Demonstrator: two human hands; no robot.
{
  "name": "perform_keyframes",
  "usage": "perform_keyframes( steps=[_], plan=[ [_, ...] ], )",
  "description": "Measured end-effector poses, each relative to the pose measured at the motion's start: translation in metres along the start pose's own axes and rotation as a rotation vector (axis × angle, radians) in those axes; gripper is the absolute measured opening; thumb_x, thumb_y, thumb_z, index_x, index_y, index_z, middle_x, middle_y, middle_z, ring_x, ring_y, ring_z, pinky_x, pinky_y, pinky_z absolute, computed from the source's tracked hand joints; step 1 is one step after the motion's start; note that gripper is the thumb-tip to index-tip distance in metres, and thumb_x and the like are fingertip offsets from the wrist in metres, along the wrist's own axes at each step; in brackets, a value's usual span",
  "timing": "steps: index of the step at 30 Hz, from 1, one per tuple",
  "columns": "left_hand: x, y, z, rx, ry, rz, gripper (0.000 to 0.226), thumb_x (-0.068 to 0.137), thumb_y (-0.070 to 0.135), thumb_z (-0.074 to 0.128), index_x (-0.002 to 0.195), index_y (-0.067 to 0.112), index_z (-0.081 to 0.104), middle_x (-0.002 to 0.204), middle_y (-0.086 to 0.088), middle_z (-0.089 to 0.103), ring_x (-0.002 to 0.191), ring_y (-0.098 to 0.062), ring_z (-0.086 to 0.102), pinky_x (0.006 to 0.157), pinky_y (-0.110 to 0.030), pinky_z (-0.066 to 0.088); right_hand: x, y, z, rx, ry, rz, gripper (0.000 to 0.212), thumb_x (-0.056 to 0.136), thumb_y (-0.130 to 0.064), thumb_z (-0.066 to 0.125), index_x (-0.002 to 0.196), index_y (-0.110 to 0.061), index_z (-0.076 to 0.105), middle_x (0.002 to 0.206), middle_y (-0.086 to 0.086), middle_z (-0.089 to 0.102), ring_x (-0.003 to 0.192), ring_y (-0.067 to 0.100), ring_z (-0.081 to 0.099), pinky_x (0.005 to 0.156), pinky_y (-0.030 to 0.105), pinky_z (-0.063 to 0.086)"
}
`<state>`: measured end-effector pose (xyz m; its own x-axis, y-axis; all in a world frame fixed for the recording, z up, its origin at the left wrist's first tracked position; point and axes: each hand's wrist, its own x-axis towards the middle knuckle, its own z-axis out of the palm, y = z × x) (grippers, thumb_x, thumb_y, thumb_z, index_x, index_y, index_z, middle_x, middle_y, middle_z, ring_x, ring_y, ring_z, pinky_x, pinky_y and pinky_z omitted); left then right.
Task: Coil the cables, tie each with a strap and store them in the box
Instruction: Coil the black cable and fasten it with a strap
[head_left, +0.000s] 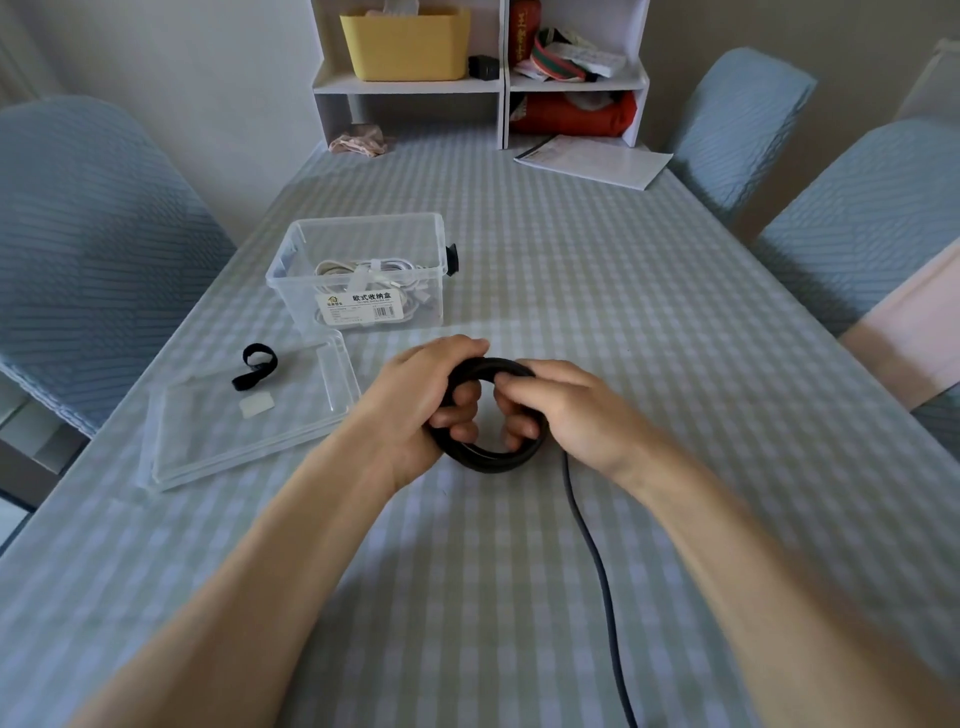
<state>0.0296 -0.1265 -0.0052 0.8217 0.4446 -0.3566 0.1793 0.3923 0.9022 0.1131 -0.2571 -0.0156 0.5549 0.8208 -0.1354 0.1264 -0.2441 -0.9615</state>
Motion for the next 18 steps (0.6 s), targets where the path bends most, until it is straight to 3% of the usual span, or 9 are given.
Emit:
perform_keyframes(
  steps=[4,6,9,12,15,18],
  plan=[
    [-0.0004,-0.0021,0.0056,-0.098,0.031,0.076,0.019,0.099,0.014,0.051,0.079,0.011,0.050,0.051,-0.002,0.048,0.036,-0.009,0.025,0.036,-0.020,0.027,-0.0046,-0.0034,0.0016,0.481,-0.006,0.071,0.030,0.101,-0.017,0.046,0.073,-0.009,0.050,0.052,0.004,0.043,0.057,0.024,0.057,0.066,0.031,0.048],
    [-0.0003,-0.0021,0.0077,-0.148,0.041,0.136,0.012,0.100,0.012,0.050,0.089,0.011,0.052,0.055,-0.004,0.052,0.038,-0.010,0.030,0.037,-0.021,0.031,-0.0042,-0.0033,0.0018,0.603,-0.010,0.054,0.029,0.103,-0.021,0.044,0.076,-0.010,0.049,0.053,0.002,0.042,0.057,0.023,0.057,0.065,0.030,0.050],
    [-0.0024,-0.0006,0.0082,-0.141,0.028,0.144,0.010,0.100,0.011,0.049,0.097,0.009,0.058,0.057,-0.005,0.052,0.040,-0.013,0.034,0.041,-0.025,0.037,-0.0003,-0.0025,0.0017,0.519,0.032,0.008,0.031,0.104,-0.024,0.045,0.076,-0.012,0.048,0.051,-0.003,0.031,0.048,0.017,0.042,0.065,0.030,0.044],
    [-0.0052,0.0013,0.0091,0.003,0.011,0.090,0.022,0.098,0.021,0.051,0.084,0.008,0.062,0.054,-0.006,0.047,0.042,-0.017,0.035,0.047,-0.029,0.041,-0.0002,-0.0046,0.0050,0.357,0.038,-0.008,0.034,0.106,-0.023,0.043,0.074,-0.013,0.048,0.051,-0.005,0.026,0.045,0.013,0.029,0.062,0.026,0.043],
    [-0.0065,0.0008,0.0101,0.120,-0.008,0.052,0.029,0.098,0.031,0.053,0.079,0.011,0.061,0.052,-0.004,0.043,0.043,-0.018,0.036,0.048,-0.029,0.039,-0.0018,-0.0056,0.0053,0.315,0.060,0.034,0.034,0.105,-0.021,0.046,0.073,-0.012,0.050,0.051,-0.003,0.026,0.042,0.011,0.024,0.046,0.016,0.036],
    [-0.0036,-0.0029,0.0111,0.007,-0.051,0.059,0.027,0.101,0.022,0.052,0.077,0.009,0.055,0.051,-0.001,0.036,0.041,-0.015,0.029,0.044,-0.026,0.038,-0.0005,-0.0025,0.0030,0.395,0.083,0.066,0.029,0.102,-0.020,0.050,0.076,-0.010,0.052,0.049,-0.003,0.026,0.042,0.012,0.026,0.052,0.023,0.034]
  ],
)
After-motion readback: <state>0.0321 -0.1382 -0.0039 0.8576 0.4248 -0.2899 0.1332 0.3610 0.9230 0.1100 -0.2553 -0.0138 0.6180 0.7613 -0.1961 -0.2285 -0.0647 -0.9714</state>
